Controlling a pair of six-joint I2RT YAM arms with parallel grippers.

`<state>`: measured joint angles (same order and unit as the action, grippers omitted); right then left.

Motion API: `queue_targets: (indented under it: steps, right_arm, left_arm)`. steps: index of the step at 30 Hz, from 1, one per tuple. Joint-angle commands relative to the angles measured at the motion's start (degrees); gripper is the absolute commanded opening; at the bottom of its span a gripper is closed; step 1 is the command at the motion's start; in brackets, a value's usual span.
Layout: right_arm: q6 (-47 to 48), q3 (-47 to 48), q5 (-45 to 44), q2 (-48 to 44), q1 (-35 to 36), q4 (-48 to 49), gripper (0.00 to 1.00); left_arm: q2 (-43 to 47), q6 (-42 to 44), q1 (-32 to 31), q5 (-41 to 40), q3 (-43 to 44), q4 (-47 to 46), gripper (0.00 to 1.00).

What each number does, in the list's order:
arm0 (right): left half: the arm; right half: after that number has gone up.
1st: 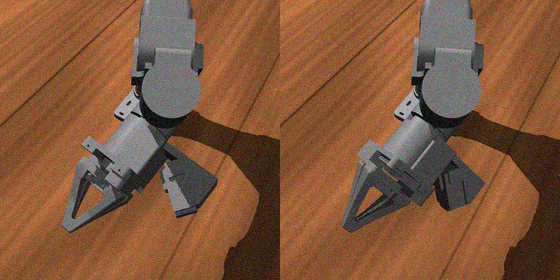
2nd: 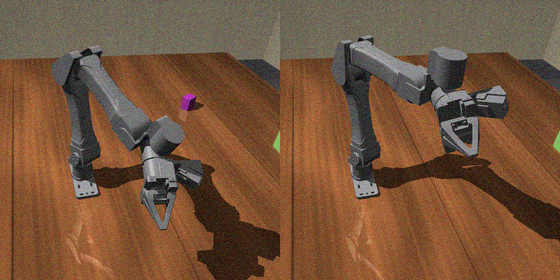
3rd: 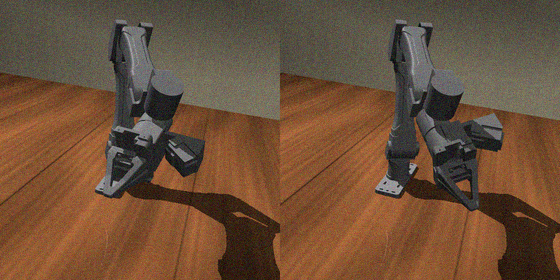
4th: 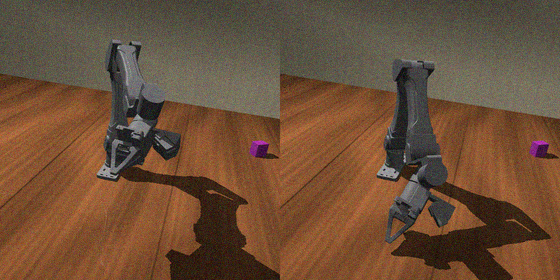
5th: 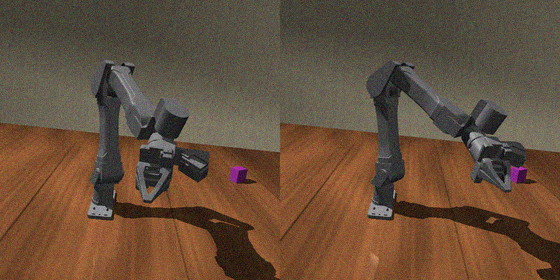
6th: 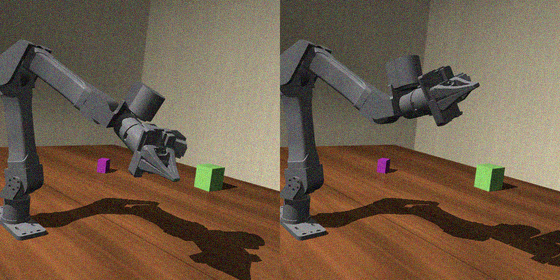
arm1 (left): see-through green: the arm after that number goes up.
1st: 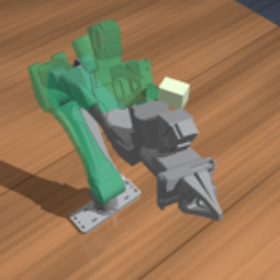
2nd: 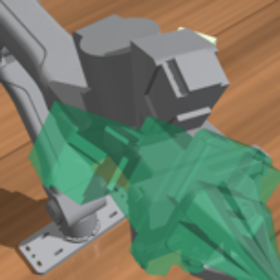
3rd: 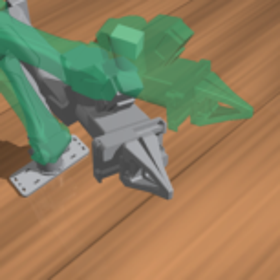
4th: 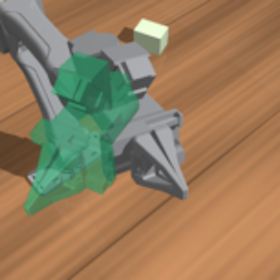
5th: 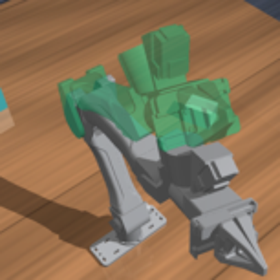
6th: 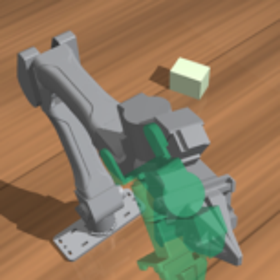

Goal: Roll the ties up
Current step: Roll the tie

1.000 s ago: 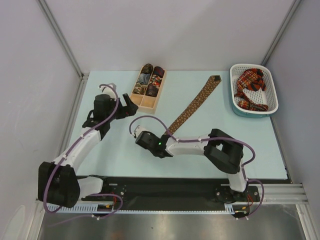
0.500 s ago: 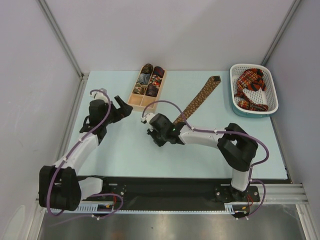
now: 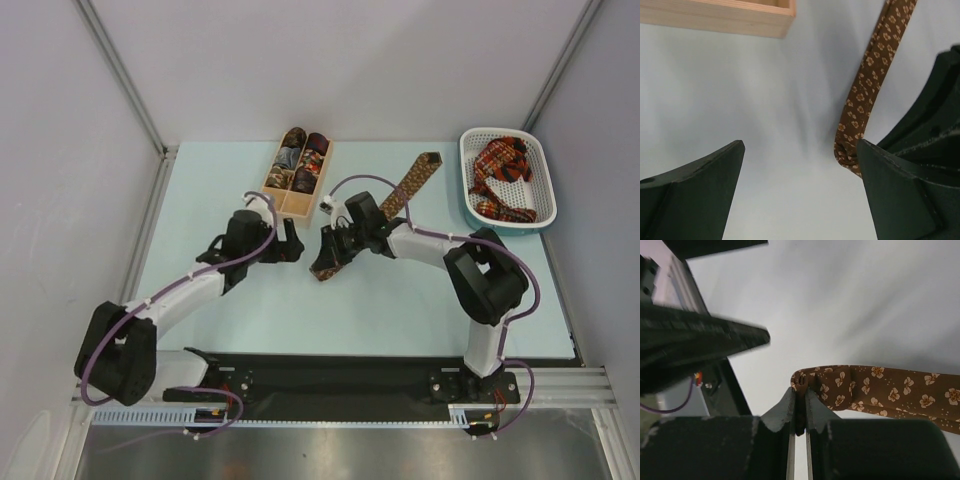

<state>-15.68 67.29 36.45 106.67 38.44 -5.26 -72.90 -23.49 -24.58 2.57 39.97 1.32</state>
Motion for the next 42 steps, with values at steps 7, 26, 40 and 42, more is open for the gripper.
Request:
queue_targets:
  steps: [7,26,40,42]
  right_arm:
    - [-9.3,0.5,20.1,6.1,-6.0,9.0,0.00]
    - [-9.9,5.2,24.1,15.0,-10.4,6.6,0.00]
    - [-1.0,12.1,21.4,18.5,-11.8,-5.9,0.00]
    - [-0.7,12.6,21.5,18.9,-11.9,-7.2,0.00]
  left_arm:
    - [-7.5,14.1,-7.9,0.8,5.5,-0.4,1.00]
    - [-9.3,21.2,-11.2,11.5,3.3,-5.1,1.00]
    - [-22.9,25.6,-15.7,5.1,14.8,5.5,0.99]
    - [-23.9,25.9,-16.0,4.0,16.2,6.7,0.98]
